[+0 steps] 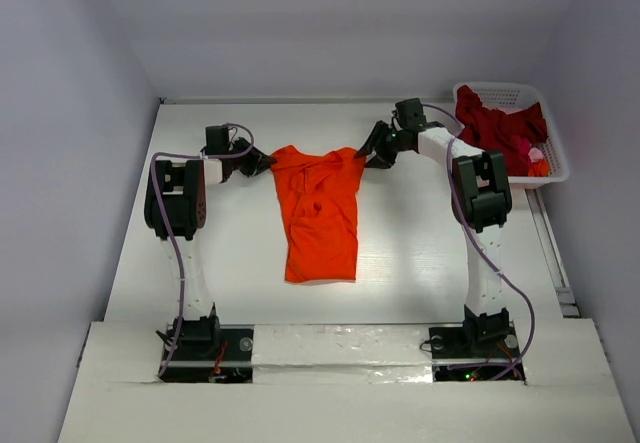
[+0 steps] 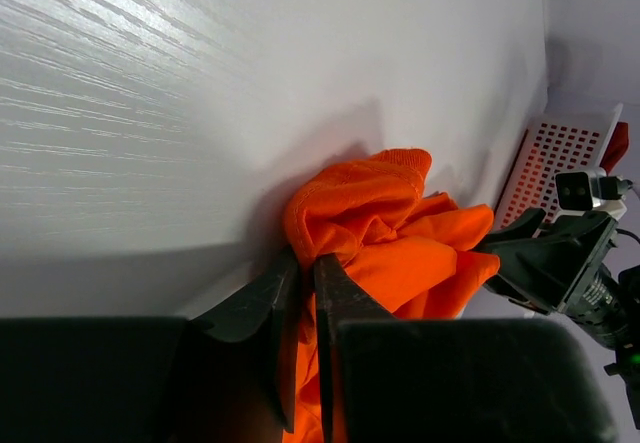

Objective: Fold and stack the t-shirts
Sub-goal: Grab one side of the 2/3 rectangular tshirt with both arms

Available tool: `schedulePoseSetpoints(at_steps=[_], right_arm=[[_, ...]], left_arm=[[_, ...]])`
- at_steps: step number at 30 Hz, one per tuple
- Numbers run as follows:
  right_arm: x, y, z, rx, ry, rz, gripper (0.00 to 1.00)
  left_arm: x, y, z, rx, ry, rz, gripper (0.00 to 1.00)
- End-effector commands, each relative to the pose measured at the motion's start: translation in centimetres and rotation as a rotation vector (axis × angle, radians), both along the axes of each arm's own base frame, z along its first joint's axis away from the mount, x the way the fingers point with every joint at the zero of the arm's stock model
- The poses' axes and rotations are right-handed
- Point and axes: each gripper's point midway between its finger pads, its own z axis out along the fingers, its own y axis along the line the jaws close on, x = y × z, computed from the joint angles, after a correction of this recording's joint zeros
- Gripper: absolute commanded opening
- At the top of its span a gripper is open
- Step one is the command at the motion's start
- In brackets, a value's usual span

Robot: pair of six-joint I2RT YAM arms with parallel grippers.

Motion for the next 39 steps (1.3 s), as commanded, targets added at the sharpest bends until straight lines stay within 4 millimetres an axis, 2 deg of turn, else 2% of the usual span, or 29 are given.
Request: schedulePoseSetpoints(at_steps=[1,6,10,18,21,28,39], right_arm=[[0.5,-0.7,1.0,-0.061,-0.026,-0.046,0.54],[1.2,-3.1,1.1,-0.194,-0.027,-0.144,0.54],[1.3,-3.4,1.0,-0.209,-0.020,-0.161,0.55],[1.8,-2.1,1.1,-0.154,-0.010,-0.118,0.55],[1.6,-0.8,1.3,-0.109,-0.005,-0.082,0.55],[1.1,0.9,1.1,-0.030,0.016,-0.048,0.55],[0.6,2.4,1.6,0.082,0.023,-0.018,0.55]], left_arm=[[0.4,-0.1,1.7,-0.013,-0.044,-0.004,0.04],[0.6,-0.1,2.2,-0.014,-0.047,-0.001,0.02],[0.7,-0.1,2.4,-0.019,-0.049,-0.001,0.02],[0.5,-0.2,2.6,-0.023,-0.047,-0.004,0.02],[0.5,-0.2,2.7,-0.025,-0.048,-0.003,0.02],[0.6,-0.2,3.2,-0.027,-0.051,-0.005,0.02],[0.6,-0.2,3.7,-0.026,-0.054,-0.010,0.02]])
